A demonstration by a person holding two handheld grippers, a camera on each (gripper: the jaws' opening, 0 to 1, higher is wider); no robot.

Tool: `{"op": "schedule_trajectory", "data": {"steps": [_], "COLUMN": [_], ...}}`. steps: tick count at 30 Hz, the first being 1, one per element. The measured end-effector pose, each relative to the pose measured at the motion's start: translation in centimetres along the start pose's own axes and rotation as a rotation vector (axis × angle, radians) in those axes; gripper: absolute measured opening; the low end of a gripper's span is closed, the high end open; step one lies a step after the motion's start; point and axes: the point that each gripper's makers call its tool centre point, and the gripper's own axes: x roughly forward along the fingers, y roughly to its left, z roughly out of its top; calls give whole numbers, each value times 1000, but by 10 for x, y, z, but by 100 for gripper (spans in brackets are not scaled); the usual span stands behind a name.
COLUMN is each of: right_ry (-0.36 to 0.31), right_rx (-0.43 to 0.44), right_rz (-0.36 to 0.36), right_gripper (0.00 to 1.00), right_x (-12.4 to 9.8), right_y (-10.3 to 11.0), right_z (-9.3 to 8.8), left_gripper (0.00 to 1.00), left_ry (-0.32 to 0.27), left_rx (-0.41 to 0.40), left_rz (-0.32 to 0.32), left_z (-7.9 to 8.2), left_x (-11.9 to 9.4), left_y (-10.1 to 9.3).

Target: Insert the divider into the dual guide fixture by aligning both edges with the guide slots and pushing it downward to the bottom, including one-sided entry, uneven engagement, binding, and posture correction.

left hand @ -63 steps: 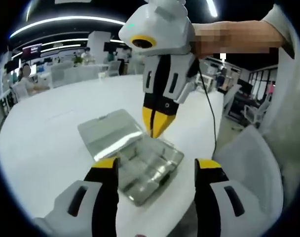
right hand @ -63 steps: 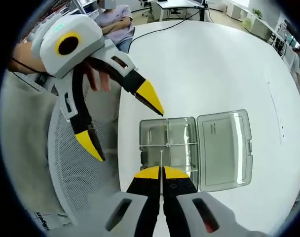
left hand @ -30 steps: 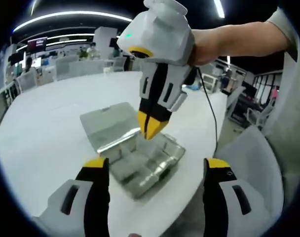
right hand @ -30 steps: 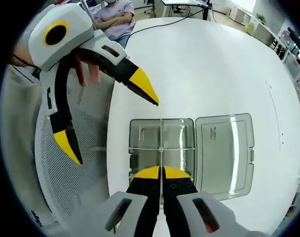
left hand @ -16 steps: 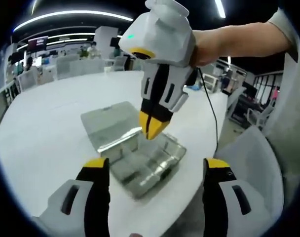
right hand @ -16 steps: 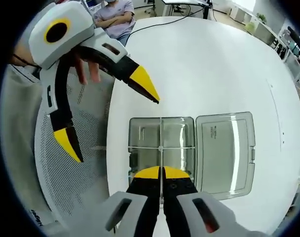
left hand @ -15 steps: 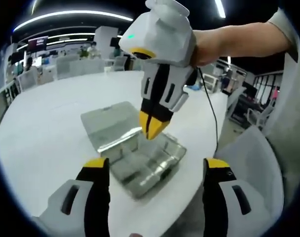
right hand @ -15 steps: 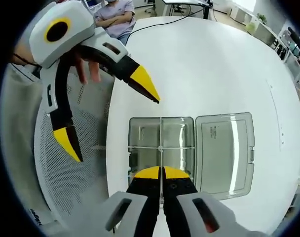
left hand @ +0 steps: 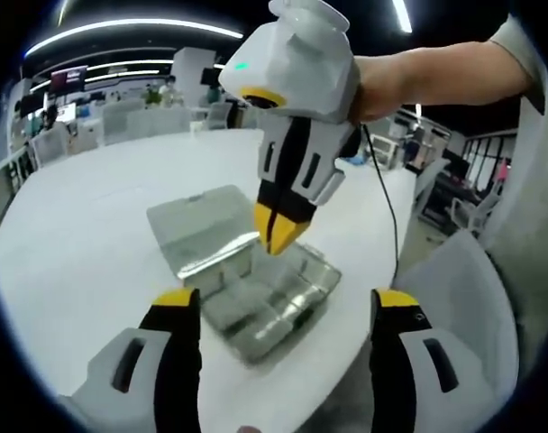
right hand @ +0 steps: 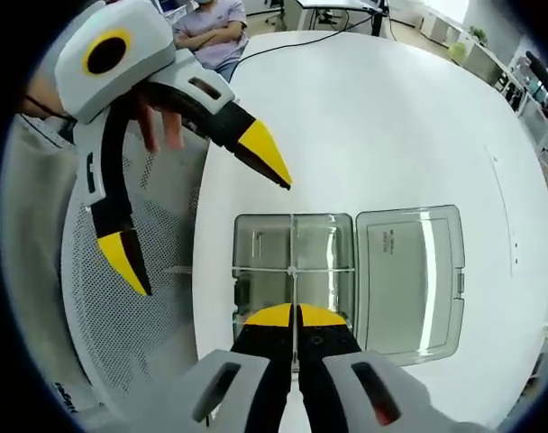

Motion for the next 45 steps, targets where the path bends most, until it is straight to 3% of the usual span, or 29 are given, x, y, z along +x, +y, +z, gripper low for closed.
{"op": "schedule_trajectory", "data": {"steps": [23,45], "right_ry": [14,-16], "right_rx": [-7,-16], "right_rz": [-1,-23], "right_gripper": [0,0], "right_x": [3,7], "right_y": [5,6], "right_z": [3,4], "left_gripper": [74,74], "left_ry": [-1,-1], "left_rx": [-4,-4], "left_rz": [3,4], "left_z": [1,1], "left_x": [-2,-3], "left_y": [2,-2]}}
